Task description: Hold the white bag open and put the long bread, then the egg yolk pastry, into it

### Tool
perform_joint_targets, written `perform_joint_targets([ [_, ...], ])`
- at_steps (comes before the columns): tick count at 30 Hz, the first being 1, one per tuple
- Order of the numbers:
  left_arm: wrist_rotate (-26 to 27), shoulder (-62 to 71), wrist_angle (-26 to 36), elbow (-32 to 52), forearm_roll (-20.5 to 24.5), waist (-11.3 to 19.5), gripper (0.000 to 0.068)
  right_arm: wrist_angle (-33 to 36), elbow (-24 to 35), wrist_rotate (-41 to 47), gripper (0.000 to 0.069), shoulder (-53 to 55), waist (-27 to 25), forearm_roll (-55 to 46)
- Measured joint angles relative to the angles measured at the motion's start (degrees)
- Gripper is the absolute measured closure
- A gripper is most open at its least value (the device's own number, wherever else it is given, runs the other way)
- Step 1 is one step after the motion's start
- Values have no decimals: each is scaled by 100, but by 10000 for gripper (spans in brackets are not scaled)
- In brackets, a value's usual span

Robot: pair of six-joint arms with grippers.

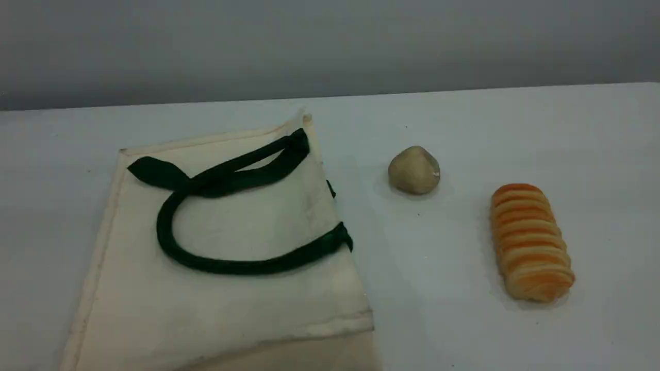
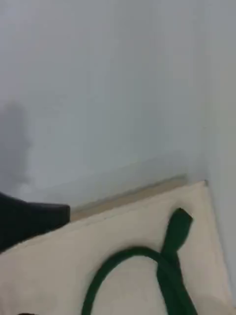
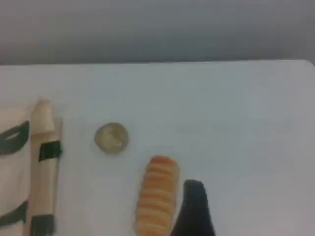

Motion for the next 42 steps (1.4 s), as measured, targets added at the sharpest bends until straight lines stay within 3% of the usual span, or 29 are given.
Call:
perform_joint_targets([
  [9, 0, 2004, -516, -349, -475, 0, 282, -281, -533, 0, 181, 1219, 0, 0],
  [15, 42, 3081, -1084, -360, -845, 0, 282, -447, -582, 0, 181, 1608, 0, 0],
  [28, 1196, 4883, -2175, -366, -2375, 0, 282, -636, -582, -30, 181, 1734, 0, -16],
  [35, 1888, 5486, -2150, -763, -3191, 0, 282, -636, -582, -30, 181, 1734, 0, -16],
  [42, 1987, 5929, -2073, -1209, -3296, -260, 282, -650, -577, -30, 181, 1734, 0, -16],
])
